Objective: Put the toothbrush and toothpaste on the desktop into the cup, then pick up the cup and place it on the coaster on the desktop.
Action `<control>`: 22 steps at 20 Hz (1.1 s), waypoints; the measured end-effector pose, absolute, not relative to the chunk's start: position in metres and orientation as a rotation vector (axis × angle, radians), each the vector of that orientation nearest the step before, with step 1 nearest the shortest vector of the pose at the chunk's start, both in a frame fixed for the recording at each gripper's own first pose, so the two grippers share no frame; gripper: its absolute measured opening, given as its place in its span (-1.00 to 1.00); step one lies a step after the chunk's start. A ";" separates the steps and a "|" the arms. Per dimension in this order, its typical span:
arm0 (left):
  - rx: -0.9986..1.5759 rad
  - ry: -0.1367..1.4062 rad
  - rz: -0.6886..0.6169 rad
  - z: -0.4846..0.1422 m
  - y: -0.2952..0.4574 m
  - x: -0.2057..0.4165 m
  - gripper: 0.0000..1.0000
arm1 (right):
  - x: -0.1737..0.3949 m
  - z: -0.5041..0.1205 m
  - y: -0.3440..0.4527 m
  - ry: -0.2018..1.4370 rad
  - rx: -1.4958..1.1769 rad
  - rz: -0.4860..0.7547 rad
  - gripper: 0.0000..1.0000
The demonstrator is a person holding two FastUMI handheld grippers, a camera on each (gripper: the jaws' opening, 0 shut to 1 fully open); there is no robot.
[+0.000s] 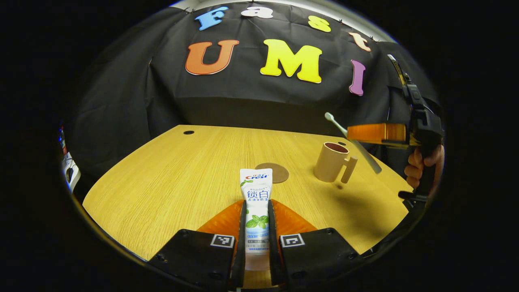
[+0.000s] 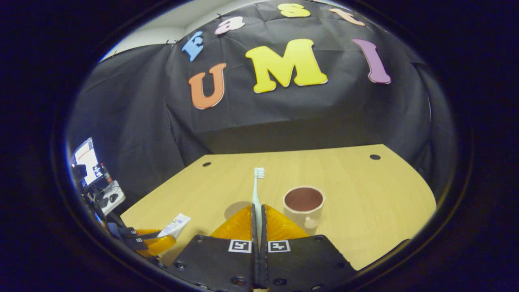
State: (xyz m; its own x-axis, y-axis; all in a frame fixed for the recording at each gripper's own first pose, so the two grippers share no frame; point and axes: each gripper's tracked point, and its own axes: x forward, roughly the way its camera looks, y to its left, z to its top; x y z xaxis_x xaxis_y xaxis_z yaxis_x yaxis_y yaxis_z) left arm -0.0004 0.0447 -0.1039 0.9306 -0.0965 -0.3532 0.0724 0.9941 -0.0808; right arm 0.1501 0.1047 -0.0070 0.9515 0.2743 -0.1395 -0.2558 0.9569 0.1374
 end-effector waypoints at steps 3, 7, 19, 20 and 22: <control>-0.064 0.356 -0.090 -0.101 0.039 0.003 -0.46 | 0.182 0.025 0.087 0.047 0.141 0.243 -1.00; -0.061 0.353 -0.079 -0.099 0.040 0.008 -0.46 | 0.228 0.036 0.077 -0.049 0.123 0.219 -1.00; -0.061 0.359 -0.060 -0.103 0.042 0.014 -0.46 | 0.264 -0.008 0.080 -0.042 0.058 0.256 -1.00; -0.059 0.360 -0.060 -0.103 0.042 0.014 -0.46 | 0.264 -0.009 0.079 -0.055 0.047 0.260 -1.00; -0.058 0.362 -0.062 -0.105 0.040 0.016 -0.46 | 0.264 -0.011 0.081 -0.084 0.022 0.274 -0.99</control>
